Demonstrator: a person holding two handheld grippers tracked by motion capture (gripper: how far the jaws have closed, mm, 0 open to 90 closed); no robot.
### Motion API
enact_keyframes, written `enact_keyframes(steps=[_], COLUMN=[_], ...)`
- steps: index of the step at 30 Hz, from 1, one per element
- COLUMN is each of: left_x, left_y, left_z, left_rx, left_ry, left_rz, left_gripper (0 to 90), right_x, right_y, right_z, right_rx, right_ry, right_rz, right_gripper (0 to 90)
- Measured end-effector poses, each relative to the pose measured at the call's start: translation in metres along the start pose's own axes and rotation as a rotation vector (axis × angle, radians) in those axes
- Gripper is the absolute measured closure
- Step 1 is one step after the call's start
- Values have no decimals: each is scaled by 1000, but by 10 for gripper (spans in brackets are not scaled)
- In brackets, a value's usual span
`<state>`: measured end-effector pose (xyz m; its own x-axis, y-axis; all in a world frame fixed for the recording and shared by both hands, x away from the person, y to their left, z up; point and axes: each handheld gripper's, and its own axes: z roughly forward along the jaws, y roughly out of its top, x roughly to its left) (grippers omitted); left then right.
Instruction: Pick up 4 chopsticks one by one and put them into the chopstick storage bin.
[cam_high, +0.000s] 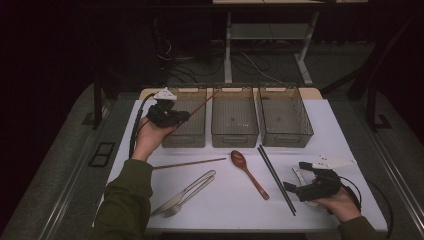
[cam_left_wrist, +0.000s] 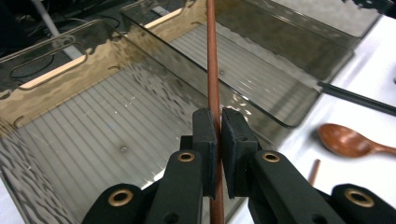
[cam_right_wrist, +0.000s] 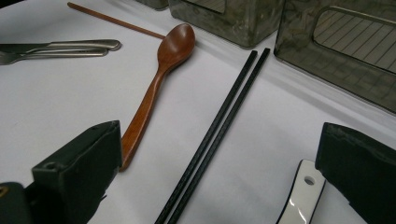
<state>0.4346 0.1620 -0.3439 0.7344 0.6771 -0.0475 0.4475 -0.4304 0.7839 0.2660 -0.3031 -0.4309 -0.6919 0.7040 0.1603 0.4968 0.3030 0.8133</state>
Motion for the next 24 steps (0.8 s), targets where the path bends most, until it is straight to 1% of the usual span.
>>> enact_keyframes(steps=[6,10,11,13,15,17,19,22,24], left_x=[17,25,27,30,34,38,42,46,48], left_y=[4,7,7,7,6,4,2,-1,-2], left_z=[8,13,14,17,20,23,25,28,30], left_rx=[19,26,21,21,28,27,38,51,58], left_ry=[21,24,22,38,50,59,69,90,95], left_rz=[-29,-60,-66,-78,-86,-107,-118,-124,-132], left_gripper=[837,837,837,837,837,837,837,837,837], right_x=[0,-1,-1,0,0,0,-1,-1,0], right_y=[0,0,0,0,0,0,0,0,0], right_z=[0,0,0,0,-1,-1,-1,-1,-1], right_rx=[1,1,1,1,-1,-2,0,0,3], right_ry=[2,2,1,1,1,1,1,0,-2], right_rz=[0,3,4,2,1,-2,1,0,-2], right_gripper=[7,7,7,7,7,7,7,7,7])
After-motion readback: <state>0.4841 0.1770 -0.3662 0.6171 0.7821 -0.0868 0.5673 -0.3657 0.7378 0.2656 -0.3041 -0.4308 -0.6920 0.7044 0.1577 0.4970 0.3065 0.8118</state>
